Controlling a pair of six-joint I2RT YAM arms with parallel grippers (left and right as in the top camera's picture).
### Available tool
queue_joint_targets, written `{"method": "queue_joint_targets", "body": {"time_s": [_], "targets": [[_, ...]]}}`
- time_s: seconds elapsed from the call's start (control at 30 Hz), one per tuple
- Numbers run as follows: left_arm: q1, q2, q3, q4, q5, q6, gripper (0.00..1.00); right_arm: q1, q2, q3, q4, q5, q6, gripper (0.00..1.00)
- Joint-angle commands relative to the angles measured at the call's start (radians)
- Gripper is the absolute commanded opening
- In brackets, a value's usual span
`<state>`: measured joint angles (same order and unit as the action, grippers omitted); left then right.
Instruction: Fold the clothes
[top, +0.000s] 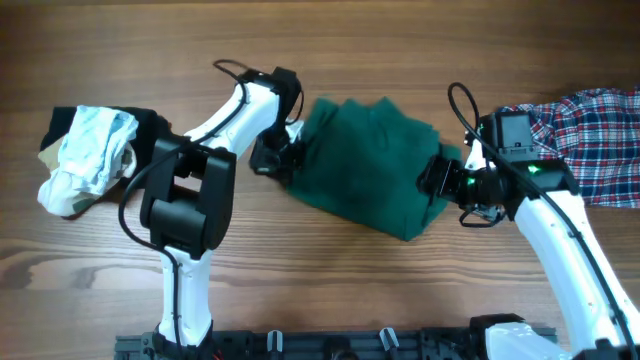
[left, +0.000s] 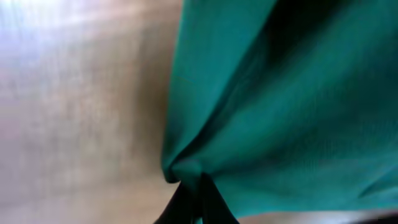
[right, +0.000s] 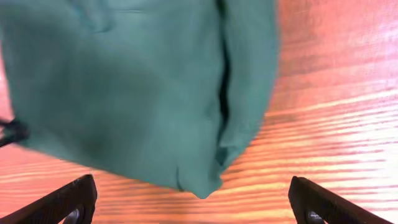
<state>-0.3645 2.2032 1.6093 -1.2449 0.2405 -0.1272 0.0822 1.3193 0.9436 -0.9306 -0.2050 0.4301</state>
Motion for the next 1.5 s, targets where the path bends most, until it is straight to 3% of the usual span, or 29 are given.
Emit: {"method": "queue_joint_targets", "body": {"time_s": [0.0, 0.13, 0.3, 0.4, 0.47, 0.57, 0.6, 0.63, 0.7, 0.8, 0.93, 1.0, 1.27, 1.47], "targets": [[0.006, 0.022, -0.006, -0.063, 0.021, -0.099, 0.04, -0.005, 0.114, 0.013, 0.004, -0.015, 0.016, 0.99], [0.006, 0.022, -0.006, -0.080, 0.021, -0.099, 0.04, -0.005, 0.325, 0.014, 0.108, -0.092, -0.064, 0.99], [0.006, 0.022, -0.006, -0.079, 0.021, -0.098, 0.04, -0.005, 0.402, 0.013, 0.231, -0.101, -0.066, 0.99], [0.006, 0.022, -0.006, -0.066, 0.021, -0.099, 0.04, -0.005, 0.431, 0.011, 0.383, -0.326, -0.173, 0.99], [0.002, 0.022, -0.006, -0.061, 0.021, -0.099, 0.04, 0.002, 0.443, 0.009, 0.463, -0.410, -0.206, 0.92], [-0.011, 0.022, -0.006, -0.060, 0.021, -0.099, 0.04, 0.008, 0.443, 0.009, 0.496, -0.416, -0.194, 0.59], [-0.015, 0.022, -0.006, -0.060, 0.021, -0.099, 0.04, 0.008, 0.443, 0.009, 0.491, -0.384, -0.186, 0.34], [-0.021, 0.022, -0.006, -0.056, 0.021, -0.099, 0.04, 0.008, 0.438, 0.010, 0.477, -0.335, -0.156, 0.22], [-0.026, 0.022, -0.006, -0.046, 0.021, -0.123, 0.04, 0.008, 0.423, 0.030, 0.412, -0.182, -0.120, 0.04], [-0.025, 0.020, -0.006, -0.026, 0.021, -0.171, 0.04, 0.002, 0.404, 0.124, 0.254, -0.026, -0.130, 0.04], [-0.010, -0.006, -0.004, -0.017, 0.042, -0.173, 0.04, 0.003, 0.404, 0.375, -0.020, 0.111, -0.182, 0.04], [0.010, -0.039, -0.004, -0.013, 0.072, -0.173, 0.22, 0.003, 0.404, 0.474, -0.095, 0.135, -0.208, 0.04], [0.159, -0.209, -0.004, 0.046, 0.093, -0.196, 0.33, 0.095, 0.411, 0.533, -0.133, 0.135, -0.220, 0.05], [0.200, -0.246, -0.004, 0.045, 0.093, -0.196, 0.34, 0.212, 0.454, 0.533, -0.106, 0.139, -0.204, 0.04]]}}
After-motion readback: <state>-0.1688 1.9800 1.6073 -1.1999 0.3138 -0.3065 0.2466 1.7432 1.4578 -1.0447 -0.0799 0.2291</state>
